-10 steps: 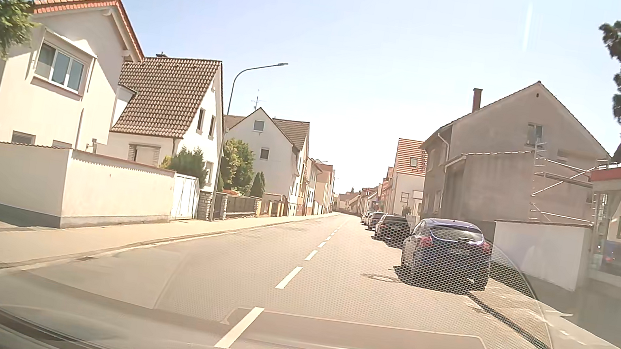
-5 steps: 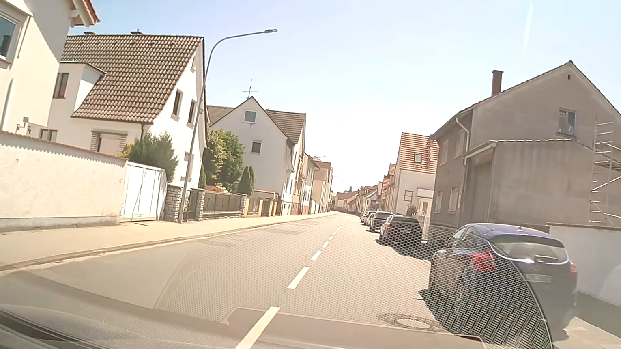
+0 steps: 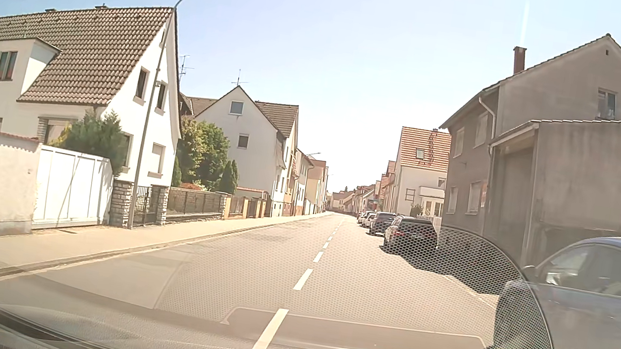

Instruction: Follow the waypoints while adhering to traffic rules and regulations

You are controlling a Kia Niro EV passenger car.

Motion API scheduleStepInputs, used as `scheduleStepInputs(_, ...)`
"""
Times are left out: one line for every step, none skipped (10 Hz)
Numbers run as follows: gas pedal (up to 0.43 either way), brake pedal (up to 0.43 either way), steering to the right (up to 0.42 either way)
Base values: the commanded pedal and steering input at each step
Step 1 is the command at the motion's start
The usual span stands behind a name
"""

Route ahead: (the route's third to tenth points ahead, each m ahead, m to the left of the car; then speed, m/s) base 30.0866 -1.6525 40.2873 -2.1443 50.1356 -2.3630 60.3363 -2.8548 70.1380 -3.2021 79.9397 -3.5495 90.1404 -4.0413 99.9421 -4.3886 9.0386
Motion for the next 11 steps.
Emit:
scheduleStepInputs(0.028,0.024,0.015)
scheduleStepInputs(0.028,0.024,0.014)
scheduleStepInputs(0.028,0.024,0.014)
scheduleStepInputs(0.028,0.024,0.012)
scheduleStepInputs(0.028,0.024,0.009)
scheduleStepInputs(0.028,0.024,0.007)
scheduleStepInputs(0.028,0.024,0.007)
scheduleStepInputs(0.028,0.024,0.007)
scheduleStepInputs(0.028,0.024,0.006)
scheduleStepInputs(0.028,0.024,0.007)
scheduleStepInputs(0.028,0.024,0.006)
